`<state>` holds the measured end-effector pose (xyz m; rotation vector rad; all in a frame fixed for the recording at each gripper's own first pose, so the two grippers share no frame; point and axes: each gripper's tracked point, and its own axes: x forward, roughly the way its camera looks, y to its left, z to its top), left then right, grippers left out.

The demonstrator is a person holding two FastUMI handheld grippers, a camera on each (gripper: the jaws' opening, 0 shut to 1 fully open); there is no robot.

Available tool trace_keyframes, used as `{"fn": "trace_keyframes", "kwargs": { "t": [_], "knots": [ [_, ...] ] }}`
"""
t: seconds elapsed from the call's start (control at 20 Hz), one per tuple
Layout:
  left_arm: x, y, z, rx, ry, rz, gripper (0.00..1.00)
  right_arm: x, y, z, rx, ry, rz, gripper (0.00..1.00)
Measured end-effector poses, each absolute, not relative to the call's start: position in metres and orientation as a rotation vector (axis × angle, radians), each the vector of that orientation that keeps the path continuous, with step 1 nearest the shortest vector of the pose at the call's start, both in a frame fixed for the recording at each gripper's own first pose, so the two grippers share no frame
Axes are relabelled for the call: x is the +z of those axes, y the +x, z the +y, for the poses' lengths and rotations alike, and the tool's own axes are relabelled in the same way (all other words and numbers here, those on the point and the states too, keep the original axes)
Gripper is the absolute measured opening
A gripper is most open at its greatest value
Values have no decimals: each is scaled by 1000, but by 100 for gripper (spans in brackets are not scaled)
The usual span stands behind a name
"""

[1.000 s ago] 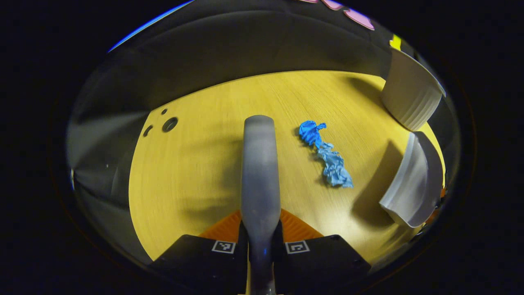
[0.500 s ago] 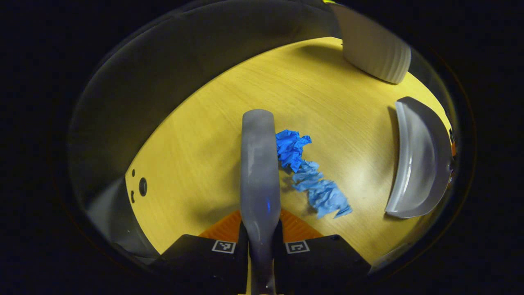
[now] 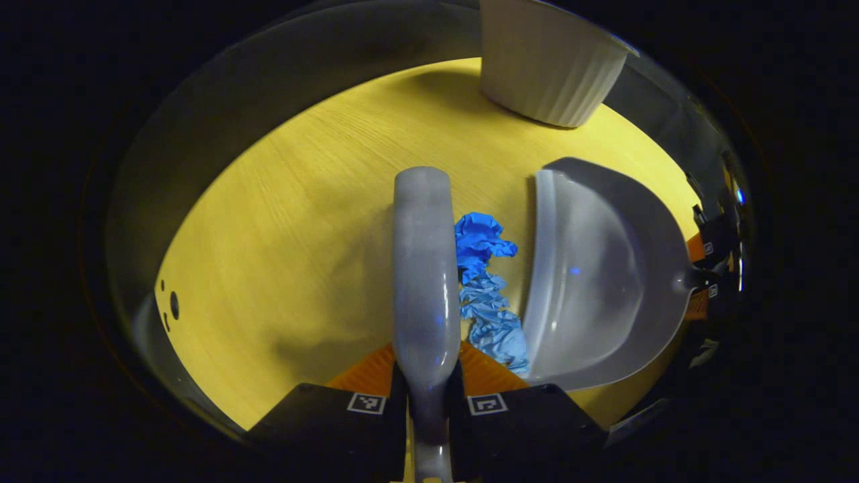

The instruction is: Pick up the small broom and dustpan from the desktop, sweep the trash into the dustpan with the broom, and then empty the trash into the garbage bin.

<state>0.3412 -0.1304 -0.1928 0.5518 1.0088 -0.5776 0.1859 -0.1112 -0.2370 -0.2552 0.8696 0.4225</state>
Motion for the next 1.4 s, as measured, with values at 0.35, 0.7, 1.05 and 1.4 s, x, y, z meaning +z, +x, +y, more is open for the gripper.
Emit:
{"fn": "trace_keyframes", "kwargs": {
  "t": [0.35,0.7,1.05,1.4],
  "knots": [
    [-189,309,-143,-658,634,1062,27,-240,190,-114,423,-270,833,37],
    [-174,270,-157,-695,500,1062,30,-241,187,-118,402,-251,808,37],
    [-152,245,-166,-683,377,984,26,-242,188,-120,395,-243,797,37],
    [-133,246,-130,-531,202,829,30,-232,186,-126,342,-176,813,37]
  ]
}}
